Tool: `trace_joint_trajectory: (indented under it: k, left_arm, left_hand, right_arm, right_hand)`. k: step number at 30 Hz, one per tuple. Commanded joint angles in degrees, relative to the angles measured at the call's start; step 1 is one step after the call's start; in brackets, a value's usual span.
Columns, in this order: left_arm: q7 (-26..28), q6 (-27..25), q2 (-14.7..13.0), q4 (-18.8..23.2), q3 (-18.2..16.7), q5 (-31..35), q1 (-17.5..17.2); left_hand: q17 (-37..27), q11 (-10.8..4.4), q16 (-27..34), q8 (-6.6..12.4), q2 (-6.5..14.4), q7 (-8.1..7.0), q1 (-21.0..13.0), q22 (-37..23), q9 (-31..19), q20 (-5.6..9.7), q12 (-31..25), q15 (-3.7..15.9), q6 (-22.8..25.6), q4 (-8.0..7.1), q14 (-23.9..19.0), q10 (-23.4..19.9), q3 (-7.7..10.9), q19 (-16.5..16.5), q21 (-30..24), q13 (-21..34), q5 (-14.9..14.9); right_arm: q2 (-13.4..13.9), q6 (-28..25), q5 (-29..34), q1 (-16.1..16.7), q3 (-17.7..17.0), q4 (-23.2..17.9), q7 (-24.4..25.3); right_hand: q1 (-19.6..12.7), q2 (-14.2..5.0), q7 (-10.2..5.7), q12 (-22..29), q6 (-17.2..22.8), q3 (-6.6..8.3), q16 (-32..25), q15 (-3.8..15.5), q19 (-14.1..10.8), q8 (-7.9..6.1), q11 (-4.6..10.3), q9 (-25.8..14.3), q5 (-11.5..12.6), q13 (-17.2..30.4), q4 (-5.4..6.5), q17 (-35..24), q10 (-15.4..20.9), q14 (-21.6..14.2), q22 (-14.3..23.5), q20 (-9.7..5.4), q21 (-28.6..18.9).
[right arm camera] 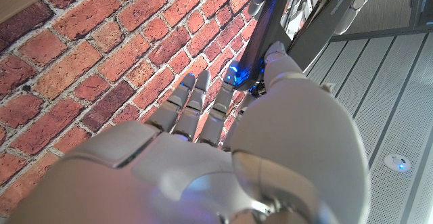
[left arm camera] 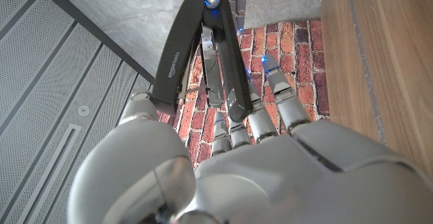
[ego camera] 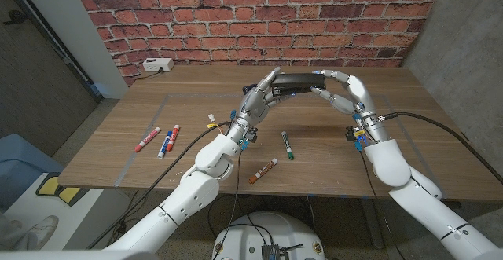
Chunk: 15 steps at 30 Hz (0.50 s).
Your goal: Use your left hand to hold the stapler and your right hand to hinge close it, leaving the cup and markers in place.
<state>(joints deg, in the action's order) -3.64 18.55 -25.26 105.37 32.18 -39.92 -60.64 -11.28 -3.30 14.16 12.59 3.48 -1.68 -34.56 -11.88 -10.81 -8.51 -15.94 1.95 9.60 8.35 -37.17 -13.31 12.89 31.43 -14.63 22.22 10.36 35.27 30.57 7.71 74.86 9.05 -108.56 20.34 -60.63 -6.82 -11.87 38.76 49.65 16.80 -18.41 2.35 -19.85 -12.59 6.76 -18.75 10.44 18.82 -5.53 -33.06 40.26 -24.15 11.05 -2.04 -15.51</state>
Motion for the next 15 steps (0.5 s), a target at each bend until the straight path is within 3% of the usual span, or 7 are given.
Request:
trace_joint_trajectory:
  k: [1,5,8,15]
  left_arm:
    - [1.5,-0.6,0.2,0.5,0.2,0.5,-0.3]
    - [2.4,-0.7,0.4,0.8,0.2,0.9,-0.6]
    - [2.8,-0.7,0.5,0.9,0.2,1.2,-0.7]
    - [3.2,-0.4,0.9,0.6,0.1,0.9,-0.9]
  left_hand:
    - [-0.8,0.03,1.5,0.50,1.5,-0.10,-0.6,-0.5,-0.3,0.75,-0.7,2.62,1.6,-0.07,-4.1,-1.4,1.20,0.4,-0.7,0.3,-0.1]
    - [-1.9,0.18,2.7,0.57,2.0,-0.25,-1.8,-0.7,-0.4,1.17,-1.5,3.76,2.3,0.45,-5.9,-3.1,1.74,0.3,-0.9,0.6,0.0]
    - [-3.0,-0.88,3.8,1.02,2.1,-0.38,-3.1,-1.0,-0.4,1.82,-1.9,4.57,3.9,0.97,-7.2,-4.0,2.08,0.2,-1.2,0.8,0.2]
    - [-4.3,-0.77,4.7,1.82,2.4,0.12,-4.2,-1.4,-0.5,2.13,-2.3,4.71,6.7,1.07,-7.2,-4.5,2.35,0.0,-1.5,1.2,0.4]
  right_arm:
    - [-0.3,1.0,-0.9,0.4,-0.4,0.0,-0.4]
    - [-0.2,1.3,-1.3,0.4,-0.6,0.0,-0.9]
    - [0.0,1.4,-1.6,0.5,-0.6,-0.2,-1.4]
    - [0.5,2.2,-3.5,0.1,-0.3,0.2,-3.3]
  right_hand:
    - [-2.8,-3.75,0.13,0.2,0.8,1.18,-0.2,11.07,-0.5,-0.48,5.00,-0.1,0.7,10.8,0.95,-0.3,5.3,-0.5,0.1,-0.11,-0.3]
    - [-2.9,-3.74,0.13,0.1,0.9,1.19,-0.1,11.11,-0.5,-0.51,4.99,-0.1,0.7,10.7,0.91,-0.2,5.4,-0.5,0.1,-0.10,-0.3]
    - [-2.9,-3.73,0.14,0.1,0.9,1.16,-0.1,11.11,-0.5,-0.52,4.98,0.0,0.7,10.6,0.89,-0.2,5.5,-0.5,0.1,-0.08,-0.4]
    - [-3.0,-3.61,0.56,-0.7,-0.5,1.09,0.1,11.08,-0.6,0.02,5.03,0.1,0.3,9.7,0.65,-0.1,5.6,-0.4,0.1,0.16,-0.4]
